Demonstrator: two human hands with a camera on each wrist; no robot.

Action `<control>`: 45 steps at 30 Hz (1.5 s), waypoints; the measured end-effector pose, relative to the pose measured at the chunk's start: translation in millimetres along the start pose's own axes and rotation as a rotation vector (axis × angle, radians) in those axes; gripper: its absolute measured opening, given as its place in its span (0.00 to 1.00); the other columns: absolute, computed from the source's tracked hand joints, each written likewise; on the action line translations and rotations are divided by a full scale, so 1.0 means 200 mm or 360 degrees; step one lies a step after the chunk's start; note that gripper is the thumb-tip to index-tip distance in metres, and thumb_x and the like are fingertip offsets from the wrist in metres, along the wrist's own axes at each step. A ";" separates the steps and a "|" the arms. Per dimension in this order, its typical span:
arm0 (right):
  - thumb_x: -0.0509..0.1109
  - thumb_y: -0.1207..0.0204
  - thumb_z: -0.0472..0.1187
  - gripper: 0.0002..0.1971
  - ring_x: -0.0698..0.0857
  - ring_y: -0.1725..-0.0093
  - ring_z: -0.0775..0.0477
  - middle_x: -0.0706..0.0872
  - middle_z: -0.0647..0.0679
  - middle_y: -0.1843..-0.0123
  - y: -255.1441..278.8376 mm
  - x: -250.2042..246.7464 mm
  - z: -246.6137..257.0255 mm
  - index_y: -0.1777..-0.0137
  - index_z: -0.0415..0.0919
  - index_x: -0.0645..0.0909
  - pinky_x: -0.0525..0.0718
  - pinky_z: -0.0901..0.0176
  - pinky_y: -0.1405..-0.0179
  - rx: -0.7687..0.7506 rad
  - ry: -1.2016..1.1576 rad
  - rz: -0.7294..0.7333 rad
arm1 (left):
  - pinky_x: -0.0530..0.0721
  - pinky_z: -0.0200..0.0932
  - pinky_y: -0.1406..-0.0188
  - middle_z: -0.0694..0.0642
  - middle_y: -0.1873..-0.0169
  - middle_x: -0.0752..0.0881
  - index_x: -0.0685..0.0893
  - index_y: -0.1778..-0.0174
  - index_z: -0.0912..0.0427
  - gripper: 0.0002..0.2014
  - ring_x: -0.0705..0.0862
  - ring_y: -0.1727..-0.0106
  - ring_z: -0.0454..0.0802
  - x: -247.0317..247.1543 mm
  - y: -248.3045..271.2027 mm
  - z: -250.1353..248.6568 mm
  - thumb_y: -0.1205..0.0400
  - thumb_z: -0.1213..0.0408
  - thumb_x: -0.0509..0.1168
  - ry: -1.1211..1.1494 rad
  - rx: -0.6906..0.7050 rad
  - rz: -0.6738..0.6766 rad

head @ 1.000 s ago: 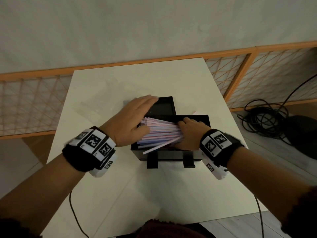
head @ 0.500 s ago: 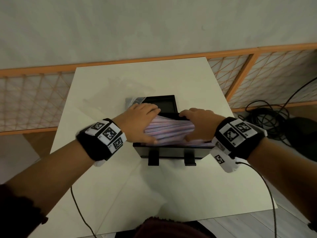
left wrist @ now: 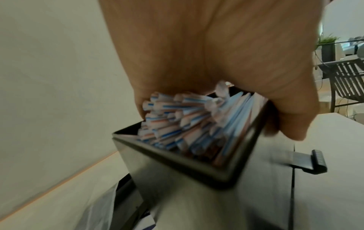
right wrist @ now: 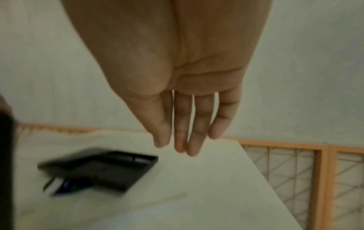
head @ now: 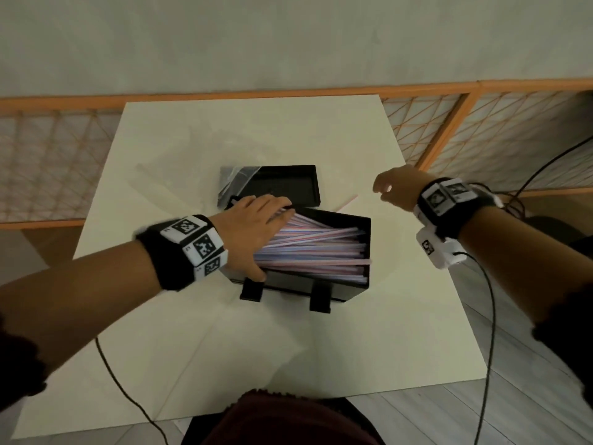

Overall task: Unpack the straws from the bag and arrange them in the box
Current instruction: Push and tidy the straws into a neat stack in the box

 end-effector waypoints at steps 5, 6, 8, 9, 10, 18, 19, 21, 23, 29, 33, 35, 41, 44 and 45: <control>0.63 0.22 0.29 0.23 0.74 0.28 0.38 0.73 0.41 0.25 -0.22 0.29 0.09 0.27 0.39 0.72 0.70 0.50 0.29 -0.0202 0.0053 0.0069 | 0.44 0.54 0.19 0.58 0.19 0.40 0.39 0.18 0.58 0.58 0.43 0.19 0.58 0.07 0.05 0.01 0.32 0.34 0.66 -0.0008 -0.0032 -0.0048; 0.63 0.22 0.28 0.24 0.74 0.27 0.37 0.70 0.41 0.24 -0.26 0.32 0.13 0.26 0.39 0.71 0.70 0.49 0.28 -0.0229 0.0038 0.0086 | 0.43 0.54 0.19 0.58 0.19 0.40 0.39 0.18 0.58 0.58 0.43 0.19 0.58 0.07 0.05 0.01 0.32 0.34 0.66 0.0012 -0.0039 -0.0057; 0.63 0.22 0.30 0.25 0.72 0.26 0.37 0.67 0.41 0.22 -0.31 0.39 0.19 0.24 0.39 0.68 0.70 0.46 0.26 -0.0250 0.0010 0.0155 | 0.42 0.54 0.19 0.57 0.19 0.40 0.40 0.18 0.58 0.58 0.43 0.19 0.58 0.07 0.05 0.00 0.32 0.35 0.66 0.0043 -0.0045 -0.0063; 0.63 0.20 0.34 0.25 0.72 0.25 0.36 0.66 0.40 0.21 -0.34 0.41 0.21 0.23 0.39 0.67 0.69 0.46 0.25 -0.0250 0.0005 0.0193 | 0.42 0.54 0.19 0.57 0.19 0.40 0.40 0.18 0.58 0.58 0.43 0.19 0.58 0.07 0.05 0.00 0.32 0.35 0.67 0.0052 -0.0050 -0.0066; 0.63 0.19 0.38 0.24 0.72 0.25 0.35 0.66 0.39 0.22 -0.35 0.44 0.21 0.23 0.39 0.67 0.68 0.45 0.25 -0.0247 0.0008 0.0227 | 0.42 0.54 0.19 0.57 0.19 0.40 0.40 0.18 0.57 0.58 0.43 0.19 0.58 0.07 0.05 0.00 0.32 0.35 0.67 0.0059 -0.0053 -0.0070; 0.59 0.17 0.43 0.16 0.78 0.33 0.35 0.78 0.34 0.32 -0.35 0.47 0.17 0.35 0.36 0.77 0.73 0.49 0.34 -0.0172 0.0012 0.0226 | 0.42 0.54 0.20 0.55 0.20 0.48 0.50 0.18 0.56 0.61 0.47 0.19 0.56 0.08 0.03 0.00 0.39 0.22 0.61 0.0269 -0.0055 -0.0229; 0.61 0.18 0.40 0.14 0.78 0.34 0.35 0.79 0.34 0.33 -0.34 0.43 0.17 0.37 0.36 0.78 0.74 0.51 0.35 -0.0147 -0.0044 0.0203 | 0.42 0.53 0.20 0.54 0.20 0.49 0.52 0.18 0.55 0.61 0.47 0.20 0.55 0.08 0.03 0.00 0.41 0.21 0.60 0.0324 -0.0055 -0.0258; 0.66 0.21 0.38 0.12 0.79 0.36 0.35 0.82 0.34 0.36 -0.30 0.32 0.15 0.40 0.36 0.80 0.75 0.52 0.39 -0.0095 -0.0157 0.0025 | 0.43 0.51 0.20 0.52 0.21 0.51 0.54 0.19 0.54 0.61 0.48 0.20 0.53 0.10 0.03 0.01 0.42 0.20 0.59 0.0419 -0.0042 -0.0310; 0.68 0.22 0.38 0.11 0.81 0.42 0.36 0.84 0.36 0.41 -0.21 0.16 0.13 0.42 0.36 0.81 0.76 0.52 0.44 -0.0099 -0.0270 -0.0210 | 0.46 0.50 0.20 0.51 0.21 0.53 0.56 0.19 0.52 0.60 0.51 0.20 0.52 0.10 0.05 0.02 0.43 0.20 0.59 0.0548 -0.0035 -0.0329; 0.71 0.25 0.41 0.04 0.77 0.61 0.49 0.79 0.57 0.64 0.26 -0.18 0.35 0.53 0.46 0.79 0.71 0.63 0.61 -0.0470 -0.0572 -0.0301 | 0.62 0.46 0.24 0.56 0.25 0.67 0.75 0.30 0.57 0.34 0.65 0.24 0.53 0.04 0.06 0.16 0.30 0.43 0.64 0.0958 -0.0052 -0.0668; 0.68 0.25 0.39 0.06 0.77 0.65 0.50 0.78 0.55 0.66 0.40 -0.03 0.54 0.49 0.42 0.82 0.68 0.66 0.65 -0.0679 -0.0288 -0.0096 | 0.69 0.41 0.30 0.60 0.32 0.74 0.77 0.37 0.63 0.20 0.72 0.29 0.55 0.03 0.07 0.31 0.24 0.80 0.57 0.1450 -0.0399 -0.1022; 0.66 0.24 0.41 0.10 0.82 0.55 0.45 0.81 0.49 0.58 0.39 0.06 0.59 0.44 0.41 0.81 0.72 0.62 0.57 -0.0668 -0.0186 -0.0062 | 0.68 0.37 0.32 0.57 0.31 0.75 0.76 0.35 0.60 0.19 0.71 0.26 0.50 0.02 0.09 0.33 0.19 0.78 0.54 0.1634 -0.0589 -0.1139; 0.74 0.33 0.54 0.36 0.78 0.35 0.41 0.75 0.45 0.33 0.39 0.11 0.58 0.26 0.45 0.67 0.79 0.47 0.36 -0.0661 -0.0036 -0.0089 | 0.63 0.50 0.23 0.53 0.24 0.68 0.67 0.23 0.55 0.43 0.64 0.22 0.49 -0.01 0.17 0.12 0.28 0.29 0.58 0.1137 -0.0274 -0.0928; 0.75 0.36 0.52 0.44 0.80 0.37 0.40 0.76 0.44 0.33 0.38 0.16 0.61 0.22 0.44 0.59 0.81 0.48 0.38 -0.0634 0.0139 0.0104 | 0.44 0.63 0.19 0.52 0.16 0.49 0.47 0.17 0.53 0.64 0.44 0.16 0.50 0.06 0.14 0.04 0.42 0.17 0.56 0.0521 -0.0266 -0.0358; 0.76 0.36 0.52 0.46 0.81 0.37 0.41 0.75 0.44 0.32 0.37 0.18 0.61 0.20 0.43 0.55 0.81 0.50 0.38 -0.0626 0.0192 0.0161 | 0.41 0.64 0.19 0.52 0.16 0.46 0.43 0.17 0.53 0.66 0.41 0.16 0.50 0.08 0.13 0.04 0.43 0.17 0.57 0.0404 -0.0272 -0.0241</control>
Point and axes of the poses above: each hand's wrist, its own y-axis away from the middle knuckle, its own x-axis out of the palm, z = x × y, the point moved 1 cm from there along -y, towards the middle knuckle
